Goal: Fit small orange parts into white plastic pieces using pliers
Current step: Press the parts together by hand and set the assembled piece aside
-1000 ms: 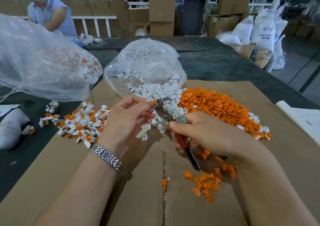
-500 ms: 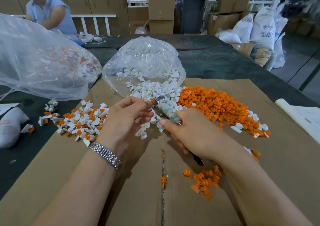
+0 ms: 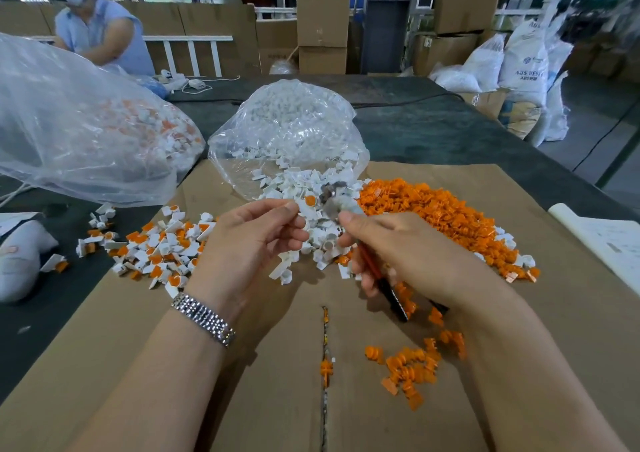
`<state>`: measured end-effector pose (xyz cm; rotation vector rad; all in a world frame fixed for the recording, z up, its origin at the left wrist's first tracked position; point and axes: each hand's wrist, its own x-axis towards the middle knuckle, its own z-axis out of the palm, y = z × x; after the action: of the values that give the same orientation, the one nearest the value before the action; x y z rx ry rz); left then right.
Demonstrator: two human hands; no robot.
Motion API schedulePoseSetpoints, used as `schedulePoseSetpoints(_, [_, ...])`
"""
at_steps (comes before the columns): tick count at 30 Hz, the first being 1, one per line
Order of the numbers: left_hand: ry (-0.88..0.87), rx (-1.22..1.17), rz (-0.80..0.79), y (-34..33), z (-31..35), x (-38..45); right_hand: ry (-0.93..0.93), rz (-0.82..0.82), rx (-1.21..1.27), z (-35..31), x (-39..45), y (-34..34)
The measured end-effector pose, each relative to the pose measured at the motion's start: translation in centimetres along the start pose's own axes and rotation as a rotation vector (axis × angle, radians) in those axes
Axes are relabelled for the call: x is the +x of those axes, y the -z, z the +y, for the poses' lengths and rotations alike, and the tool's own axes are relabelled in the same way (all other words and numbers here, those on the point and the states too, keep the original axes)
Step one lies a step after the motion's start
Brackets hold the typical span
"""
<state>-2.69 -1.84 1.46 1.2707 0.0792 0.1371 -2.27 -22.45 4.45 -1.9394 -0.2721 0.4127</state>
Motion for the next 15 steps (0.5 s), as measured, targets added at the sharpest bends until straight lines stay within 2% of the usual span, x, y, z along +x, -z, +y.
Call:
schedulePoseSetpoints(3, [-0.015, 0.064, -0.001, 0.0, 0.1, 0.0, 0.001, 0.123, -0.08, 0.3, 0.2, 0.6])
schedulePoseSetpoints(6, [-0.004, 0.151, -0.012, -0.2, 0.1, 0.0, 0.038, 0.383, -0.442, 1.2, 0.8, 0.7])
schedulePoseSetpoints(8, [0.011, 0.208, -0.032, -0.3, 0.0, 0.0, 0.006, 0.488, -0.698, 1.7, 1.0, 0.7])
schedulePoseSetpoints(11, [0.01, 0.258, -0.048, -0.5, -0.1, -0.2, -0.097, 0.5, -0.927, 2.5, 1.6, 0.6])
schedulePoseSetpoints(15, [-0.005, 0.249, -0.088, -0.7, 0.1, -0.5, -0.132, 0.475, -0.986, 3.0, 2.4, -0.1])
